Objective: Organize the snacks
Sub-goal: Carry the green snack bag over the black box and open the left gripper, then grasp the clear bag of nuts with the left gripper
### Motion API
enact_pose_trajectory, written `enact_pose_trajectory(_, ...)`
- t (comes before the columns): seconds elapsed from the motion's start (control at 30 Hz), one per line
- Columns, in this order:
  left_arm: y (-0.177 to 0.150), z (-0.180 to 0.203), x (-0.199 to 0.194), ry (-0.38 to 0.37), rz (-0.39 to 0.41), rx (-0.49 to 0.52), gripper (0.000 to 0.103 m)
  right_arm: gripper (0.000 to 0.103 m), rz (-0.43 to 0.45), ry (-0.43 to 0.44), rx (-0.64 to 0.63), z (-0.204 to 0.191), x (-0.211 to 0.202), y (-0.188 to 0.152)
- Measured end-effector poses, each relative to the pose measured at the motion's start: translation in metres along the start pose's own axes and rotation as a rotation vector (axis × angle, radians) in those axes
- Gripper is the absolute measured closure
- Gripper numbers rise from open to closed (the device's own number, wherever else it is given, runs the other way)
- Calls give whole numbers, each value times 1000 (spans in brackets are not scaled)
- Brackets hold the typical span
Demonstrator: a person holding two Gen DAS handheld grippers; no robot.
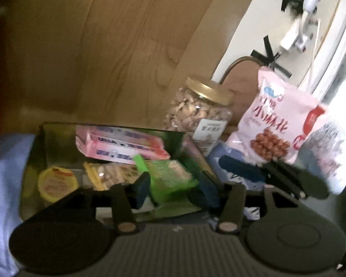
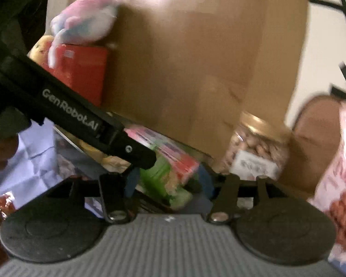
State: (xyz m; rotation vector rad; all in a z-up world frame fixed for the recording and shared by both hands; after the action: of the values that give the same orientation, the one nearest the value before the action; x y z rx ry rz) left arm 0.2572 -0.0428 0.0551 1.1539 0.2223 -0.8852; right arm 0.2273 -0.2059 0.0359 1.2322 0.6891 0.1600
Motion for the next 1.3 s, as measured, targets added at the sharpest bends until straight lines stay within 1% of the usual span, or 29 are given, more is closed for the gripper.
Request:
enact_pose_trajectory(0.07,0,2,-18,19,50,19,58,44,30,12,47,7,-15,-4)
enact_pose_trajectory(0.13,-1,0,-50,25,110,16,56,44,66,12,90,10,-32,-8)
enact_pose_trajectory(0.17,-5,-1,-69,22,130,4,56,44,76,31,123,10,-43,-11)
enact_pose_trajectory(0.2,-9,-3,-83,32,137,-3,56,44,75,68,162,8,-52,-15)
enact_pose_trajectory(0.23,-16,-4,-95,53,140,-2,56,44,60,128,214,7,-57,-20)
enact_pose_trajectory(0.3,-36,-8,-114,101,130,8,56,46,2,251,341,4,-64,-35)
enact_pose_trajectory(0.33,-47,-11,-120,119,113,3,56,47,-43,284,407,2,-62,-45)
enact_pose_trajectory(0.4,-71,-20,-122,152,68,-26,56,68,-128,303,501,-2,-56,-64)
enact_pose_trajectory(0.43,-83,-26,-123,166,55,-54,56,71,-164,303,538,-4,-52,-72)
enact_pose_trajectory(0.47,-93,-34,-125,170,46,-86,56,77,-192,304,581,-7,-51,-80)
enact_pose_trajectory(0.5,-103,-41,-126,170,42,-120,56,79,-206,317,622,-11,-54,-85)
enact_pose_trajectory(0.53,-111,-47,-127,181,44,-145,56,79,-209,341,653,-16,-57,-87)
enact_pose_trajectory(0.6,-123,-59,-127,227,46,-190,58,79,-207,367,665,-29,-62,-81)
enact_pose_trajectory(0.63,-128,-64,-124,223,34,-214,60,79,-212,380,669,-36,-63,-79)
enact_pose_trajectory(0.7,-137,-65,-118,175,4,-246,70,79,-241,401,689,-44,-55,-78)
enact_pose_trajectory(0.73,-140,-62,-115,165,-5,-241,72,79,-256,405,719,-46,-52,-80)
enact_pose_trajectory(0.8,-143,-51,-113,173,-1,-194,72,77,-288,449,784,-54,-44,-83)
enact_pose_trajectory(0.83,-145,-46,-112,184,-3,-178,72,76,-274,435,786,-58,-45,-82)
enact_pose_trajectory(0.9,-147,-39,-113,195,-9,-154,72,76,-269,408,744,-63,-51,-78)
enact_pose_trajectory(1.03,-159,-27,-121,147,-52,-130,71,76,-305,437,714,-59,-69,-83)
enact_pose_trajectory(1.07,-160,-24,-123,142,-57,-117,70,76,-308,445,688,-59,-75,-84)
enact_pose_trajectory(1.1,-159,-23,-125,150,-52,-105,68,75,-303,438,659,-57,-81,-84)
enact_pose_trajectory(1.17,-149,-25,-131,175,-13,-98,66,70,-259,359,602,-47,-89,-80)
enact_pose_trajectory(1.2,-142,-28,-133,176,3,-116,65,70,-232,315,590,-39,-91,-77)
enact_pose_trajectory(1.23,-135,-32,-132,169,4,-143,65,70,-214,292,601,-32,-91,-76)
enact_pose_trajectory(1.3,-121,-38,-122,132,-22,-181,64,70,-204,272,653,-15,-82,-75)
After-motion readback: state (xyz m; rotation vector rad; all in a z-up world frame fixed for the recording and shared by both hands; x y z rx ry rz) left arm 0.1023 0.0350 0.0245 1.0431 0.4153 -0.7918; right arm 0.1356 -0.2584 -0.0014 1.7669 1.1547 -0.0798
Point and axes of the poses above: each gripper's, at about its wrist camera, not at the fingertips, and x roughly the way its jaws point, z to its right, y to its top, the point moved 4 cm from there along x, roughly the way its jaws point, and after that the axes turned 2 degrees about -x, right-handed, at the moved point
